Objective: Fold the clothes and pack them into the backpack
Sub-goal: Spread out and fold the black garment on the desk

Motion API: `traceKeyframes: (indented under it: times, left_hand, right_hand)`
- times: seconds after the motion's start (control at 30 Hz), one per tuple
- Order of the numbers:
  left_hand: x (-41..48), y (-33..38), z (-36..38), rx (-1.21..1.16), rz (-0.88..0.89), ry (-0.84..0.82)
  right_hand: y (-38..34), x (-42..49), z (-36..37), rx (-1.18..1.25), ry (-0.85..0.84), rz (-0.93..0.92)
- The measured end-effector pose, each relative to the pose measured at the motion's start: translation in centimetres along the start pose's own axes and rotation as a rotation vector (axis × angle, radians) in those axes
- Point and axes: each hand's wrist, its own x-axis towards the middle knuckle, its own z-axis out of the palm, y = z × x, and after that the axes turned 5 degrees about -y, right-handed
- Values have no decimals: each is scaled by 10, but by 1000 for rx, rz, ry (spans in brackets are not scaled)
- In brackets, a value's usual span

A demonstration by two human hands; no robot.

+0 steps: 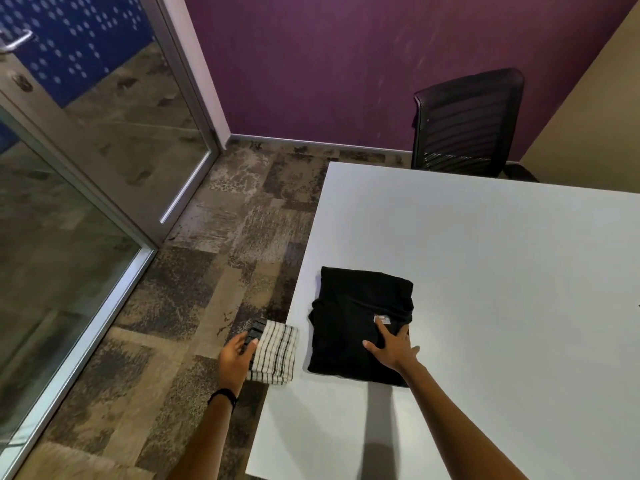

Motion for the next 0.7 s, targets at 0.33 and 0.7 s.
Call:
traceKeyframes:
  times: [0.33,0.7]
  left_hand:
    - [7,40,5,-197,112,53]
    - [12,97,51,-313,209,-55]
  right_hand:
    - [-17,-9,-8,201,85,-6]
    - [-51,-35,-21,646,263,-363]
